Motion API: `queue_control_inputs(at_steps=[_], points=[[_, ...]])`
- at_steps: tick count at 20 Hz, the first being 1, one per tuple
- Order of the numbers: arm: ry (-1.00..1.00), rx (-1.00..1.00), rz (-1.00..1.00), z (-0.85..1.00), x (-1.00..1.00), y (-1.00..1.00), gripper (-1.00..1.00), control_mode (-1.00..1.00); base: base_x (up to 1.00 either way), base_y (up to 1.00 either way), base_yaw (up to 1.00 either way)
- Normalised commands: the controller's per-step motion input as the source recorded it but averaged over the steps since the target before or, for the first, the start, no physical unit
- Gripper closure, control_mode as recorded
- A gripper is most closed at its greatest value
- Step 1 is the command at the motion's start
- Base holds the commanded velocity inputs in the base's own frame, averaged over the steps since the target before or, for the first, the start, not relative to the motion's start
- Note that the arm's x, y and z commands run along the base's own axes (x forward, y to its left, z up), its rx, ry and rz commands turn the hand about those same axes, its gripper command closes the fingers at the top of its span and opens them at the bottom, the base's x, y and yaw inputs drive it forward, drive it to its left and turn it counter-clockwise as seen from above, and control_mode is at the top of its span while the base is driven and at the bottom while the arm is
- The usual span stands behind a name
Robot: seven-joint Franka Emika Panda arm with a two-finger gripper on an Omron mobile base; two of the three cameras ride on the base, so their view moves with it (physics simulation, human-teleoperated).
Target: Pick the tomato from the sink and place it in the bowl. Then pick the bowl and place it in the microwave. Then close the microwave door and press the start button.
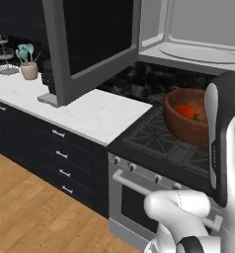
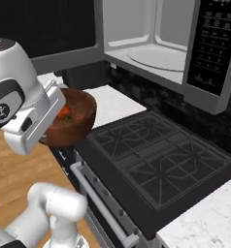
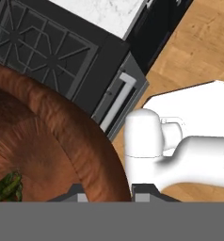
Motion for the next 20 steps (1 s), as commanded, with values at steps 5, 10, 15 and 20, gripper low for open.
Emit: queue_control_inputs(at_steps=[5, 10, 15, 20], points=[[0.0, 0.0, 0.0, 0.0, 0.0, 0.0, 1.0, 1.0, 0.23, -0.04, -0.33], [0.0, 0.0, 0.0, 0.0, 0.0, 0.0, 1.0, 1.0, 0.02, -0.16, -0.28], [0.0, 0.0, 0.0, 0.0, 0.0, 0.0, 1.0, 1.0, 0.0, -0.15, -0.23], [0.0, 0.0, 0.0, 0.0, 0.0, 0.0, 1.0, 1.0, 0.0, -0.04, -0.27]])
